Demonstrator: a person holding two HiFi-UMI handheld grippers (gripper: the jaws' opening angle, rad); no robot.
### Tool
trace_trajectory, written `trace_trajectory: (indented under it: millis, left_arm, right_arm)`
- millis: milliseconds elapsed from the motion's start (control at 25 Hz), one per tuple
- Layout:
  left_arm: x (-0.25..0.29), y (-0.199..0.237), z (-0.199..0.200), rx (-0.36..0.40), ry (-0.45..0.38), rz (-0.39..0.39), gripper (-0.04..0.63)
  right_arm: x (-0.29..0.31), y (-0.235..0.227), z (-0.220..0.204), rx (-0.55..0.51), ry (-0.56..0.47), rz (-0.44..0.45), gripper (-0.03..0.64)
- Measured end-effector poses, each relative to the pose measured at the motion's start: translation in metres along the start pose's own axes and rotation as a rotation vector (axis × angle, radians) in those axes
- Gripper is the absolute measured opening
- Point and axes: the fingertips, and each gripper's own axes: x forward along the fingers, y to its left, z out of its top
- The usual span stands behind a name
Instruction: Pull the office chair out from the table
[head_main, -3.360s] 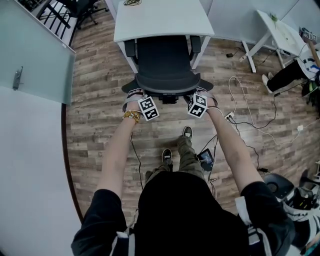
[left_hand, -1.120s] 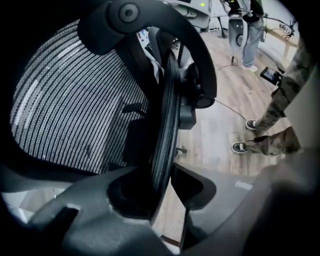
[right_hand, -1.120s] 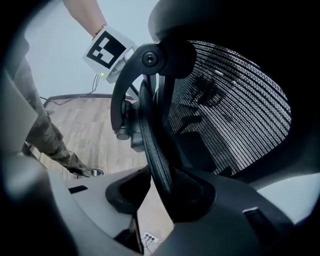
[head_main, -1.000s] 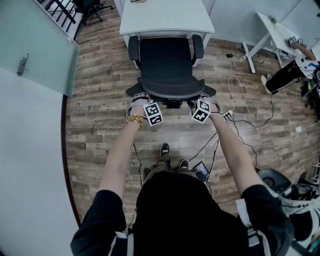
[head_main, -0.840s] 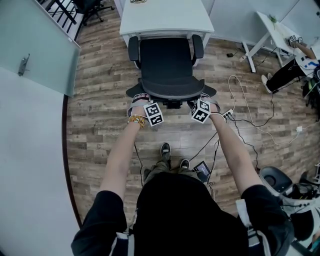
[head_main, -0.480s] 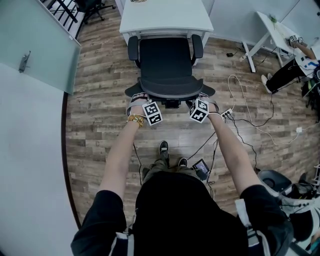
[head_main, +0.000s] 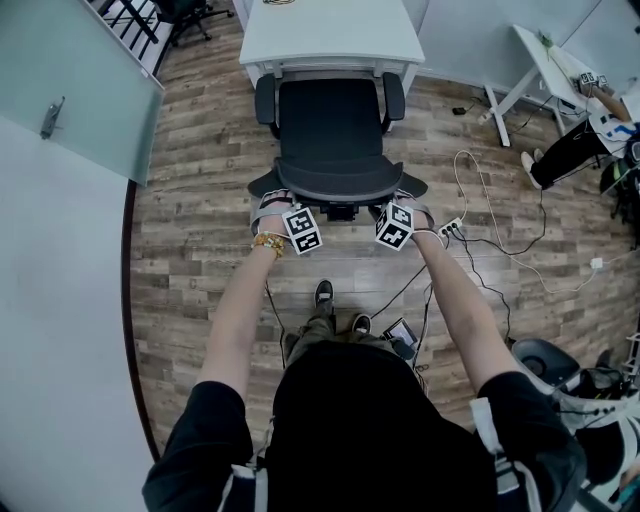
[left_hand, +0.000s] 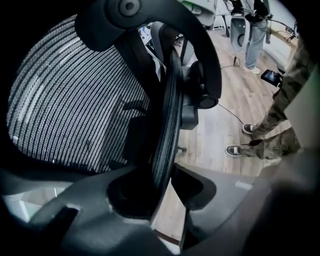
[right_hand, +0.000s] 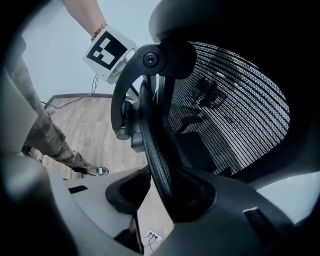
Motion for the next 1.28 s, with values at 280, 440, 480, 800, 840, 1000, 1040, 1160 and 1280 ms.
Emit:
trace_trajectory:
  millis: [280, 440, 480, 800, 840, 1000, 1040, 1160, 1280]
  left_arm:
    - [-0.013, -0.016, -0.004, -0.004, 0.004, 0.004, 0.143]
    - [-0.017, -0.024, -0.004, -0.009, 0.007, 0.013, 0.144]
    - [-0.019, -0.027, -0.003, -0.013, 0.008, 0.012, 0.144]
    - [-0.031, -0.047, 0.003, -0.029, 0.020, 0.009, 0.147]
    - [-0.032, -0.046, 0.003, -0.031, 0.021, 0.013, 0.147]
    - [-0.040, -0.054, 0.006, -0.031, 0.027, 0.022, 0.147]
    - [-0.042, -0.057, 0.007, -0.031, 0.028, 0.023, 0.147]
    - [-0.047, -0.068, 0.009, -0.035, 0.036, 0.020, 0.147]
    - [-0.053, -0.078, 0.012, -0.046, 0.051, 0.017, 0.147]
  right_arm:
    - [-0.010, 0.017, 0.001, -0.012, -0.010, -0.006, 0.118]
    - [-0.013, 0.026, -0.002, -0.018, -0.016, -0.009, 0.118]
    - [-0.015, 0.028, -0.003, -0.020, -0.017, -0.010, 0.118]
    - [-0.029, 0.044, -0.013, -0.020, -0.011, 0.001, 0.118]
    - [-0.029, 0.044, -0.013, -0.021, -0.011, -0.001, 0.118]
    - [-0.036, 0.051, -0.015, -0.031, -0.020, -0.006, 0.118]
    - [-0.038, 0.053, -0.017, -0.033, -0.021, -0.006, 0.118]
    - [-0.043, 0.063, -0.021, -0.034, -0.019, 0.000, 0.118]
    - [-0.049, 0.072, -0.026, -0.037, -0.021, -0.001, 0.118]
